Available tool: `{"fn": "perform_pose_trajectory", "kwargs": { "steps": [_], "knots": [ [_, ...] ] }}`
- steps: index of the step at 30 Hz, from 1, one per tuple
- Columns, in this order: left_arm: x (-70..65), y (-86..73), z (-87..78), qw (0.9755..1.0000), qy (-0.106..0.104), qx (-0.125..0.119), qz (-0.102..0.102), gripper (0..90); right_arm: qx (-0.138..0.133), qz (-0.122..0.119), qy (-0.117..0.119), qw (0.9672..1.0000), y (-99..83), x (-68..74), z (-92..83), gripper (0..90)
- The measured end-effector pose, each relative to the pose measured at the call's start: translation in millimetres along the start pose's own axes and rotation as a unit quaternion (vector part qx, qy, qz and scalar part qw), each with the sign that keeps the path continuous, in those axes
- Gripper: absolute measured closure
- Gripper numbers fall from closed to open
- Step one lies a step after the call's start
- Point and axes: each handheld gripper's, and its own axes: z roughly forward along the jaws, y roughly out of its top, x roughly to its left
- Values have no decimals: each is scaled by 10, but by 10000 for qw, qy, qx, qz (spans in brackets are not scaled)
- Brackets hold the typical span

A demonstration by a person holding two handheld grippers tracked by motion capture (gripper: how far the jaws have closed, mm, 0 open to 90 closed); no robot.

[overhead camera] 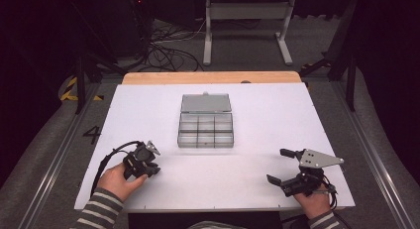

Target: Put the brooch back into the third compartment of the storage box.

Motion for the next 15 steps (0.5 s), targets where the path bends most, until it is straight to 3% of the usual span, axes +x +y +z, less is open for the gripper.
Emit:
{"fn": "perform_pose_trajectory", "kwargs": {
  "steps": [8, 15],
  "knots": [
    [16, -10, -87, 9997, -51, -231, -75, 801, 2, -1, -4, 10000, 0, 1, 2, 6],
    [20, 4, -204, 9986, 31, -522, -85, 801, 3, -3, -5, 10000, 0, 0, 1, 6]
  ]
}}
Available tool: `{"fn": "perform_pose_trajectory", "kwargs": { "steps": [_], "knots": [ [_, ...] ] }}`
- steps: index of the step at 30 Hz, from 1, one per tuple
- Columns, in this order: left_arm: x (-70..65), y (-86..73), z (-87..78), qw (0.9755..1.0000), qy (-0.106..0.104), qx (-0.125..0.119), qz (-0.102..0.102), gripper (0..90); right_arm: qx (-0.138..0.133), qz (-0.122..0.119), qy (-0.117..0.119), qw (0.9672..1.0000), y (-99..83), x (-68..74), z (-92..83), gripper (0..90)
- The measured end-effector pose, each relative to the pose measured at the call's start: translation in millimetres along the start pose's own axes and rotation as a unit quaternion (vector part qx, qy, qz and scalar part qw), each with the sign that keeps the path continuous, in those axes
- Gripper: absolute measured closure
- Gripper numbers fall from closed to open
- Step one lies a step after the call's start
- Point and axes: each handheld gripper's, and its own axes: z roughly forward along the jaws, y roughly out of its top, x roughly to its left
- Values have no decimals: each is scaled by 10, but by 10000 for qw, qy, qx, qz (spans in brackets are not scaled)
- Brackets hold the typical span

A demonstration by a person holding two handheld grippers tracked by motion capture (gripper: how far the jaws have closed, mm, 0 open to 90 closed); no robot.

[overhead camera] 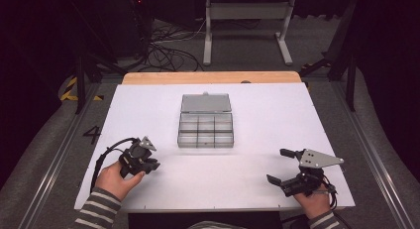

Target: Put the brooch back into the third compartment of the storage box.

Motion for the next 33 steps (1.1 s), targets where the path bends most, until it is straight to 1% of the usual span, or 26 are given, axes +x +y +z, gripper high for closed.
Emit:
{"fn": "perform_pose_trajectory", "kwargs": {
  "steps": [1, 3, 7, 12, 16, 19, 22, 25, 30, 32, 33],
  "knots": [
    [0, 3, -12, 10000, -14, -15, 9, 801, 1, -1, -1, 10000, 0, 0, 0, 6],
    [-2, 7, -35, 10000, 24, -78, 5, 801, 4, 3, -3, 10000, 0, 0, 0, 6],
    [10, 4, -89, 9996, 21, -259, -61, 801, 4, 3, -2, 10000, -1, -1, -1, 6],
    [30, -5, -152, 9986, 12, -515, -142, 801, 6, 5, 1, 10000, -1, 1, 2, 6],
    [59, -9, -177, 9979, 13, -621, -198, 801, 4, 4, -1, 10000, -1, 1, -1, 6],
    [70, -8, -205, 9966, -72, -779, -273, 801, 8, 6, -3, 10000, -1, 1, 1, 6],
    [64, -1, -241, 9950, -64, -948, -296, 801, 10, 8, -3, 10000, -1, 1, 3, 6],
    [40, 4, -278, 9939, 84, -1079, -226, 801, 11, 20, 1, 10000, 0, 4, 2, 6],
    [12, 10, -335, 9904, 232, -1347, -184, 800, 4, 12, -4, 10000, -1, 0, 0, 6],
    [15, 16, -362, 9890, 261, -1449, -161, 800, 10, 14, -4, 10000, -1, 0, 2, 6],
    [12, 19, -373, 9882, 228, -1505, -184, 800, 8, 14, -3, 10000, -1, 0, 3, 6]
  ]
}}
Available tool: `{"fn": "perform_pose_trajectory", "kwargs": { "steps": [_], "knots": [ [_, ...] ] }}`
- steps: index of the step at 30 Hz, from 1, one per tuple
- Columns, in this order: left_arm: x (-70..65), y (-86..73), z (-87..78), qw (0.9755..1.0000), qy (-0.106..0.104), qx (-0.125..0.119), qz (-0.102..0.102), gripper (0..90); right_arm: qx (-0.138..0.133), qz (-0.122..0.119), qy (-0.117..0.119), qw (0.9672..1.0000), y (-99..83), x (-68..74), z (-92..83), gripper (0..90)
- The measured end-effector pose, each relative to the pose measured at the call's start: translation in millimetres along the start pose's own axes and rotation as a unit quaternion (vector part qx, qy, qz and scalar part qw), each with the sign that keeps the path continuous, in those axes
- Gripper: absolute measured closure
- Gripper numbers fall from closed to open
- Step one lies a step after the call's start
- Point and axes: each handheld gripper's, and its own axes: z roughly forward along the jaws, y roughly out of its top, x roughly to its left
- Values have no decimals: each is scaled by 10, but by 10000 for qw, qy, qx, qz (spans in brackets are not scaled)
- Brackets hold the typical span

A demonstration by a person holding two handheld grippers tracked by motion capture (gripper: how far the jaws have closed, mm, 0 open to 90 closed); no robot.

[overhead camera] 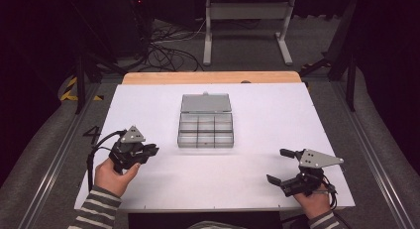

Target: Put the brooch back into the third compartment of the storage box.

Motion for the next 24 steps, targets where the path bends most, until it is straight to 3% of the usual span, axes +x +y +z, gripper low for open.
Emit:
{"fn": "perform_pose_trajectory", "kwargs": {
  "steps": [9, 15, 24],
  "knots": [
    [29, 71, -78, 9991, -225, -305, -191, 801, 2, 14, 4, 10000, 0, 1, 2, 6],
    [15, 124, -72, 9994, -93, -318, -121, 801, 1, 18, 5, 10000, 0, -1, 2, 6],
    [-4, 266, -21, 9989, -198, -406, -155, 800, 13, 10, 15, 10000, -1, -1, -1, 6]
  ]
}}
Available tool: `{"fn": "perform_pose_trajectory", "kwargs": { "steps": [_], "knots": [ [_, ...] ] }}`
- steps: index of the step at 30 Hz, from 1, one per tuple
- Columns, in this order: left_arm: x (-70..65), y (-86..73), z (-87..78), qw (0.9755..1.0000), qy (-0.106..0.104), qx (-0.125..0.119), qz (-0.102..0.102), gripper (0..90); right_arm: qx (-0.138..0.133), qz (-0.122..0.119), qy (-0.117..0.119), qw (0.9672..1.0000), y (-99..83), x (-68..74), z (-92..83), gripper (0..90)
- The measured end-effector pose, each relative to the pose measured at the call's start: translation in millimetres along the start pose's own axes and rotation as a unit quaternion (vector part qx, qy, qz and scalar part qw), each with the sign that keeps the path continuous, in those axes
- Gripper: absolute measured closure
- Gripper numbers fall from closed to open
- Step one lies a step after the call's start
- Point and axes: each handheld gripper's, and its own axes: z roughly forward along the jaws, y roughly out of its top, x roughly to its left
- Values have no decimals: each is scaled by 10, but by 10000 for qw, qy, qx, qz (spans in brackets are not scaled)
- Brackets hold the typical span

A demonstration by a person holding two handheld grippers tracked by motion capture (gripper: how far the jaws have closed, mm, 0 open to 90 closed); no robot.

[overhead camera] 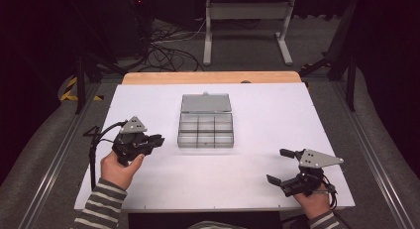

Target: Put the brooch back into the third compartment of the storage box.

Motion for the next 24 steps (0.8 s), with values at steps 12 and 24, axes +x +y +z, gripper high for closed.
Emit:
{"fn": "perform_pose_trajectory", "kwargs": {
  "steps": [12, 24],
  "knots": [
    [-28, 213, 135, 9999, -105, -22, -13, 800, -3, 8, 14, 10000, -1, 4, 1, 6],
    [-86, 437, 297, 9999, -149, 29, 76, 800, 4, -6, 28, 10000, -4, -2, -2, 6]
  ]
}}
